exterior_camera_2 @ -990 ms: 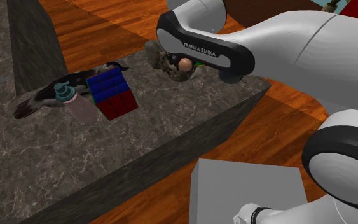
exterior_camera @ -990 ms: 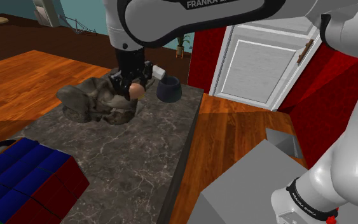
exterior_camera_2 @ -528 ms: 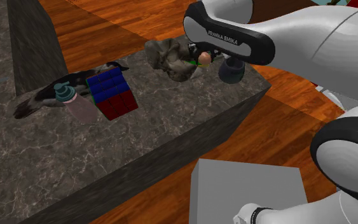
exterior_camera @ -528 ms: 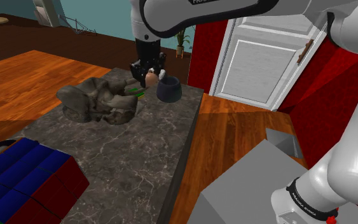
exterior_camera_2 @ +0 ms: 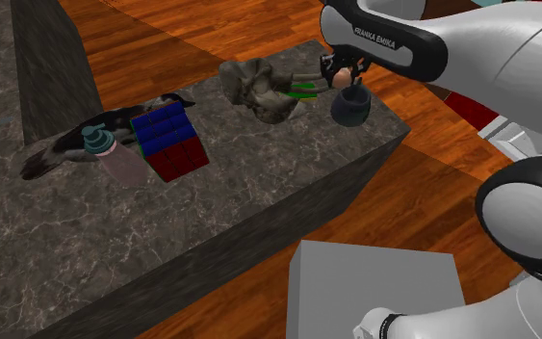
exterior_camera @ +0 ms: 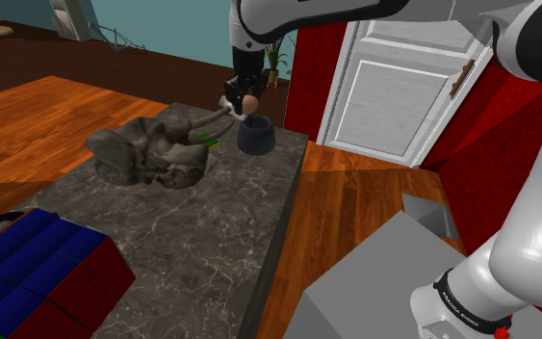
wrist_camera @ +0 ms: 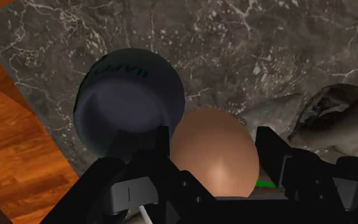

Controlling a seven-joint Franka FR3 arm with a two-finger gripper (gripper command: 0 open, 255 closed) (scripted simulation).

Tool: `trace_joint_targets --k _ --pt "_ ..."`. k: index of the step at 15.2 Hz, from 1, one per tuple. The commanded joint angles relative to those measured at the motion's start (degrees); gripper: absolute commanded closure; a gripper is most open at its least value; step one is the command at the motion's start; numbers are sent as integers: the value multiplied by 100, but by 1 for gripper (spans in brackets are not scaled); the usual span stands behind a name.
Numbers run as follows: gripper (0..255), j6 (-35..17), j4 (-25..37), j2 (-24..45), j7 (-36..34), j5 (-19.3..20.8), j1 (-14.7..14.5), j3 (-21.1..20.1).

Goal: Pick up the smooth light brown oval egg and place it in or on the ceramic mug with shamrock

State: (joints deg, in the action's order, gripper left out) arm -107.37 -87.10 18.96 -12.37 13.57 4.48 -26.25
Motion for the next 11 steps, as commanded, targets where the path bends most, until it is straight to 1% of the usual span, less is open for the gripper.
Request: trace_joint_targets --k 1,8,11 --pt "255 30 216 165 241 28 124 87" --pt "255 241 1036 719 951 93 477 325" --pt "255 15 812 725 923 106 499 333"
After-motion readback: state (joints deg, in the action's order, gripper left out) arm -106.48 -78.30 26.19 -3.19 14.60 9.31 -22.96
